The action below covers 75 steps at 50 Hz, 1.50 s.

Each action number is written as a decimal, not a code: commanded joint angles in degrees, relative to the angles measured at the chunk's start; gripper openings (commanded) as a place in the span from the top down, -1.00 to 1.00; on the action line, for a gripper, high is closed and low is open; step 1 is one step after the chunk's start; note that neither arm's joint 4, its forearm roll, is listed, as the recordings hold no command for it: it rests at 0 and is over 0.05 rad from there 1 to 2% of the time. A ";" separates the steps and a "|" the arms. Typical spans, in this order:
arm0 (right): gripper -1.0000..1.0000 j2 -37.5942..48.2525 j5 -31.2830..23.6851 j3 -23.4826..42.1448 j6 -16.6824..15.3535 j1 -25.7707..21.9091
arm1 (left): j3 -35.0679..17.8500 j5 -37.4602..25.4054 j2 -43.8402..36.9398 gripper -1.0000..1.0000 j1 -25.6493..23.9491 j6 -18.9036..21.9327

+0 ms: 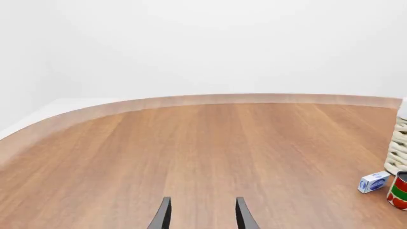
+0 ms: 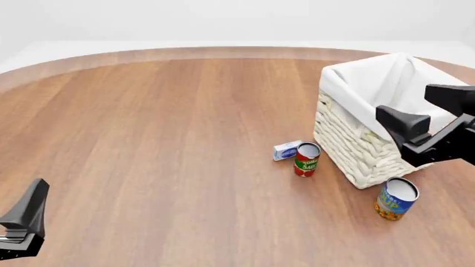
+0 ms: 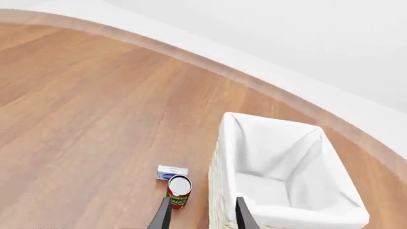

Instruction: Pick up the alphabet soup and the cream cheese box, and put them in the basket.

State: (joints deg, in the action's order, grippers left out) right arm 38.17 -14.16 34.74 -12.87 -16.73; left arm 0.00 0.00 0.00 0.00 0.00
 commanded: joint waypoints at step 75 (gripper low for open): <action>-1.00 24.56 -8.45 20.87 -23.74 -12.57 | 0.00 0.00 0.00 -1.00 0.00 0.00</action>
State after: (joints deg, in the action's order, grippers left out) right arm 59.26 -22.93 52.92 -35.22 -29.39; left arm 0.00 0.00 0.00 0.00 0.00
